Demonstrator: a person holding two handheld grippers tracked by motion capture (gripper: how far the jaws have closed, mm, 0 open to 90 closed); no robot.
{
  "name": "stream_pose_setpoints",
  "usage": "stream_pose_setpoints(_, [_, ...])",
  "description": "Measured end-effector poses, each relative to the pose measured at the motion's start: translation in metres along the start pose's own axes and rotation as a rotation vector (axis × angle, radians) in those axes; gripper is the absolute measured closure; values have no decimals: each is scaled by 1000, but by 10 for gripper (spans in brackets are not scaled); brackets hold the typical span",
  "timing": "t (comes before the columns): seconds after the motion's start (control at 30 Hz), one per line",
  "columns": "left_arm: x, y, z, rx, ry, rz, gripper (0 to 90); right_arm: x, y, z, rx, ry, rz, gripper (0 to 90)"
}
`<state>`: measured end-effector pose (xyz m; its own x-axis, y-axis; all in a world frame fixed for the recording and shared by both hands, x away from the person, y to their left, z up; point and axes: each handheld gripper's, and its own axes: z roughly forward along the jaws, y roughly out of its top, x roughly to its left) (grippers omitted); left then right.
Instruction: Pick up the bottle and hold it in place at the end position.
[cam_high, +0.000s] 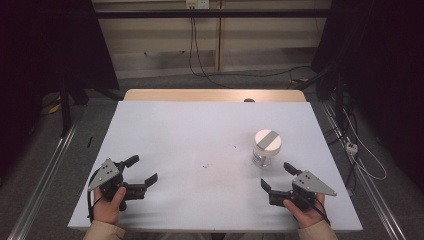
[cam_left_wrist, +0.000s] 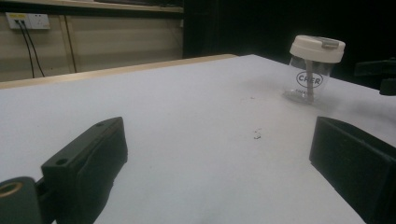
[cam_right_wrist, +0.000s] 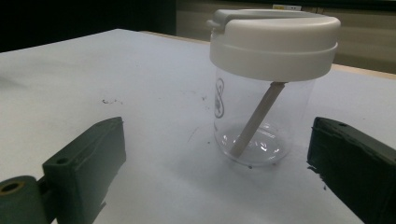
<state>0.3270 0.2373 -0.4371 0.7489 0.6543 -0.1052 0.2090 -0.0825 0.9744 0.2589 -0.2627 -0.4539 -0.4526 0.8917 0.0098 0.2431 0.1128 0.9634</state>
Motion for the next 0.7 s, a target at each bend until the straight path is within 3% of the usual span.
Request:
stream_pose_setpoints(0.5, [-2,1,1,-6,-7,6,39,-5,3,6,-2,-43,-2,48])
stream_pose_setpoints(0.7, [-1,1,1,-8,-8,12,39,-11,5,20,14,-80,-12,48])
